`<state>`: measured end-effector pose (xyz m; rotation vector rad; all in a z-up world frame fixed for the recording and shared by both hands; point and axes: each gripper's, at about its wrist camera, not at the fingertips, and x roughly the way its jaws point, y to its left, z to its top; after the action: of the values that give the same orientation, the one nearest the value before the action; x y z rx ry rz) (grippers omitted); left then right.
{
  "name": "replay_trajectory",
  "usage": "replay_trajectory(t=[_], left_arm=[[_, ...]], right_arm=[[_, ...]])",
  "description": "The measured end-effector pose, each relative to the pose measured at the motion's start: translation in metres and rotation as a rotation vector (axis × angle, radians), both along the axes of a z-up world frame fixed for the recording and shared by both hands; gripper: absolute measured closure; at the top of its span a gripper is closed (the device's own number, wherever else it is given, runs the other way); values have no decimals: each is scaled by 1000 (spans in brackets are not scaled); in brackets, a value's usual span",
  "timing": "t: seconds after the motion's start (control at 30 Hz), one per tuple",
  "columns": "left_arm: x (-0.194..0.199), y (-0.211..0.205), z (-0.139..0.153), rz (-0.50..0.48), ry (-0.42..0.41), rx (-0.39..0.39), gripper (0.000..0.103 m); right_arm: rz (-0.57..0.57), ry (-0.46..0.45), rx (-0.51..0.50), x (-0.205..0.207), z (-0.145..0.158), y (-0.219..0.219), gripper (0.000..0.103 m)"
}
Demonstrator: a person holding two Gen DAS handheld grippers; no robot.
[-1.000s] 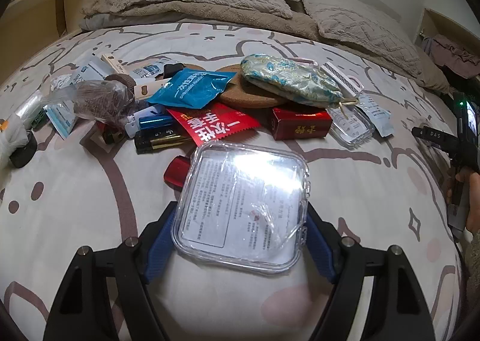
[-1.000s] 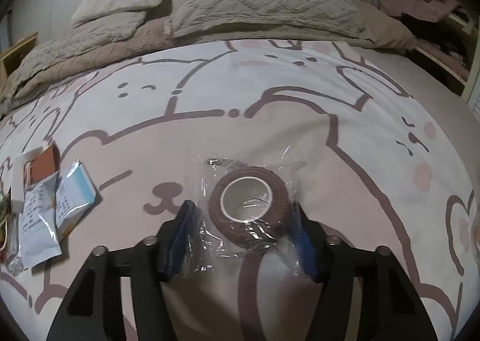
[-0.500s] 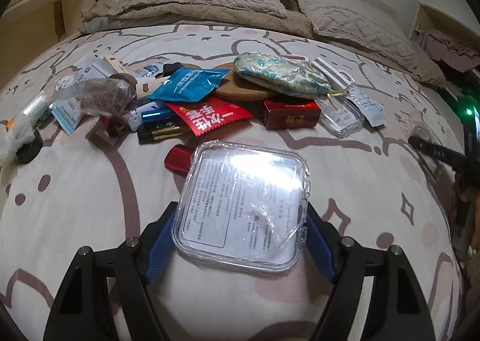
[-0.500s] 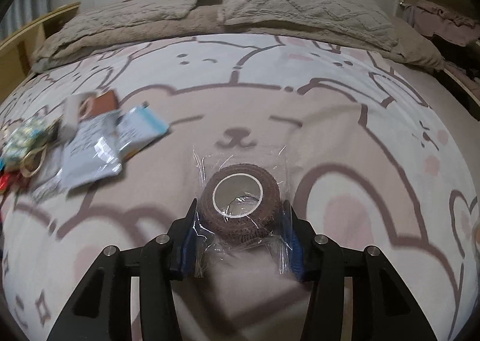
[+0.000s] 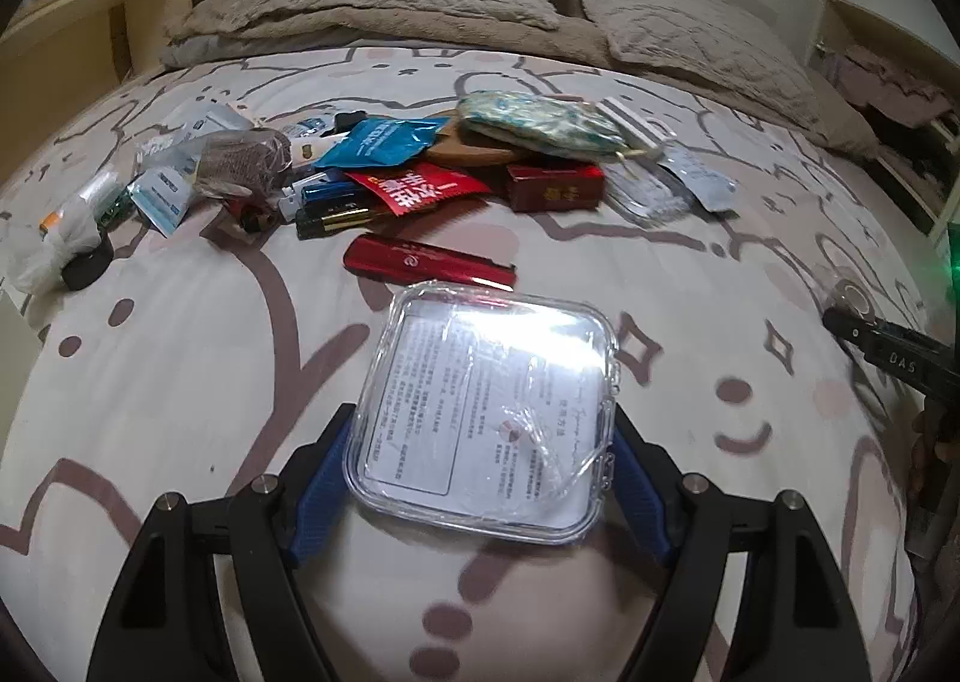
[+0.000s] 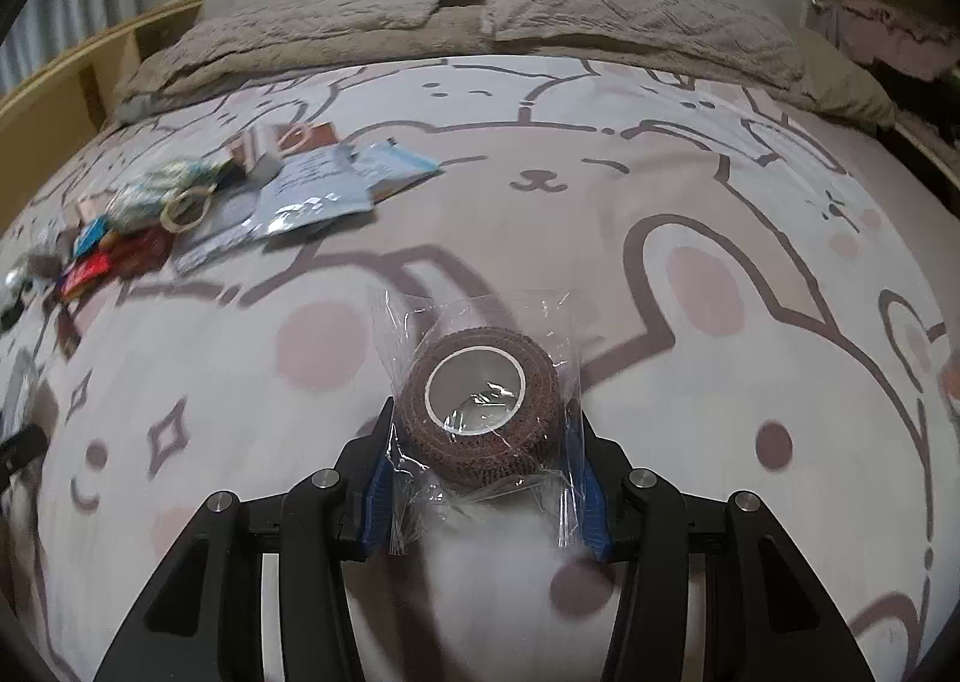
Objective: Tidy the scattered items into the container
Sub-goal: 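Lift and carry the tape roll and clear box toward the white storage box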
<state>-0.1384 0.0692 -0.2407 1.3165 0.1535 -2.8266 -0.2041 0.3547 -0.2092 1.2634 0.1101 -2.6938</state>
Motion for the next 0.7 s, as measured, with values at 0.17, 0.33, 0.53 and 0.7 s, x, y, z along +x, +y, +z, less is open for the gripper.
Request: replay_trajectory(t=[0.17,0.33,0.53,0.7], left_arm=[[13,3,5,-9,7,1,25],[26,6,11,-11,13,7,25],[42,11,22,-18,20,23,25],[55,11,41,-19,52,24,25]], right_arm=[[39,3,13,23,3,-8,53],[64,-5,4,43,7,-15,53],[146,15,42,73,16,-36,53],[190,53,25,94,34,-45,53]])
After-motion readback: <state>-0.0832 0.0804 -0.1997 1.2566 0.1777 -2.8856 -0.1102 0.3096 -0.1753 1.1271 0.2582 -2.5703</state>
